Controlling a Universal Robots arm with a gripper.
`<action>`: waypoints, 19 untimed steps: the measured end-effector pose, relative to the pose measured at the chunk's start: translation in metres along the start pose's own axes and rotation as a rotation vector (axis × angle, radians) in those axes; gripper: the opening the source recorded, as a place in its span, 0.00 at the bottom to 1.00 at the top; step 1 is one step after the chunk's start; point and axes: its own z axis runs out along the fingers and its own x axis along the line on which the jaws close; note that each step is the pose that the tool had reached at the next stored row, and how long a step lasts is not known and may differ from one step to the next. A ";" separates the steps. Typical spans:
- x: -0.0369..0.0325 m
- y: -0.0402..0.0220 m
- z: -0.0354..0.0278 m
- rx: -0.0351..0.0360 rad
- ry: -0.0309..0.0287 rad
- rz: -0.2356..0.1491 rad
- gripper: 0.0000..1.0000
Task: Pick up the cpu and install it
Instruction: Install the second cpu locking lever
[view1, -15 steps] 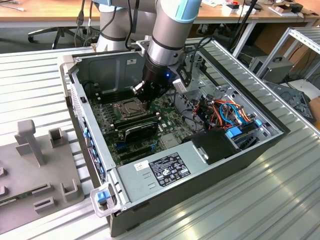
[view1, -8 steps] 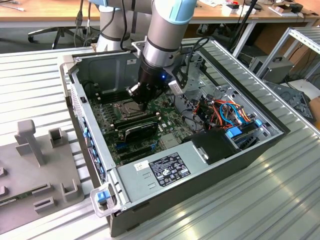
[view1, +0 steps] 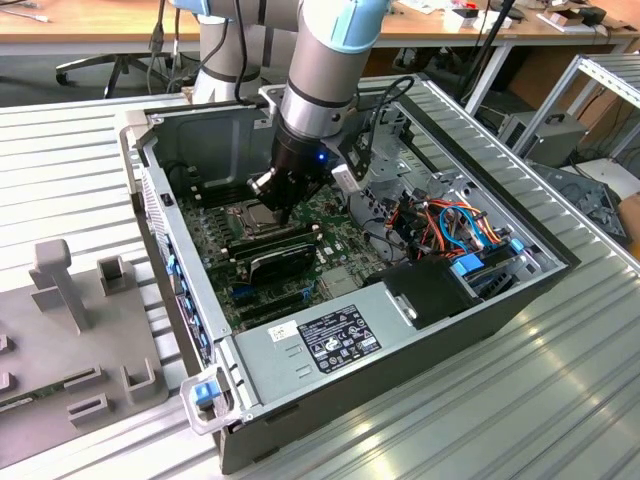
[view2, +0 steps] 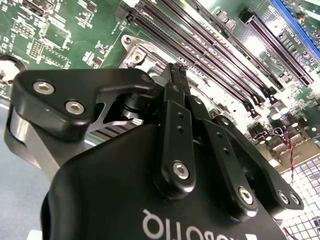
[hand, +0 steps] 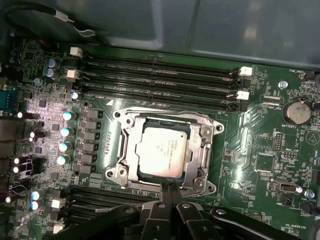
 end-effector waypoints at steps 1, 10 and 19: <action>0.0005 0.0000 0.0008 0.0000 0.0000 0.000 0.11; 0.0030 0.0001 0.0068 0.0001 0.0000 0.000 0.11; 0.0072 0.0005 0.0128 0.0001 0.0000 0.000 0.11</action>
